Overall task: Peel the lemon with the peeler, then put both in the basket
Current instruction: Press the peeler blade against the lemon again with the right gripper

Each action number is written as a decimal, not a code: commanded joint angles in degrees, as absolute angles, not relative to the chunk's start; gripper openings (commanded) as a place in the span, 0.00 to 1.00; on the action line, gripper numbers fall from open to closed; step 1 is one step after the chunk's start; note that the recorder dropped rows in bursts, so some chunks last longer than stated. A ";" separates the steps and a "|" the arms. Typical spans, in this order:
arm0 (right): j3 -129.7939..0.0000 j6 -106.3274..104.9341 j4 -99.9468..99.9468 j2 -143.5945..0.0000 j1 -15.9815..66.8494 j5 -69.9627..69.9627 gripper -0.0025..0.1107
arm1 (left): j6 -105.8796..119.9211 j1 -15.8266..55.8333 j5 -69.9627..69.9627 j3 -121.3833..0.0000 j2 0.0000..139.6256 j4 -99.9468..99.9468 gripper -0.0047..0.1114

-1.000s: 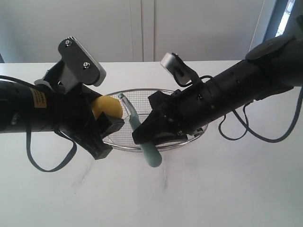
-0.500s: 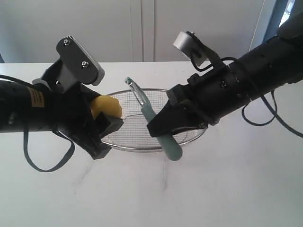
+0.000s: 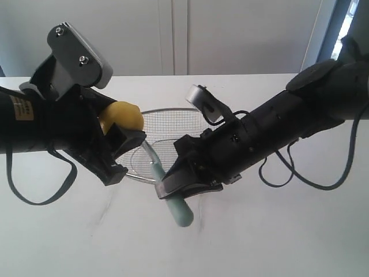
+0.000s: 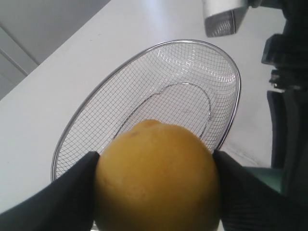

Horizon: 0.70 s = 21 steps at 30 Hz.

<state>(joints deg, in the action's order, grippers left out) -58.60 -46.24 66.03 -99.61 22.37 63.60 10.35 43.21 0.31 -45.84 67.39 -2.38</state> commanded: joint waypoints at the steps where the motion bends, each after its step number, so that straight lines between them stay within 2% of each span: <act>1: -58.26 -47.91 69.16 -100.67 24.44 64.54 0.02 | 10.33 43.51 0.00 -45.77 66.69 -1.72 0.04; 21: -58.26 -50.85 74.94 -100.67 25.12 68.81 0.02 | 10.33 43.51 0.00 -45.77 67.48 -1.72 0.04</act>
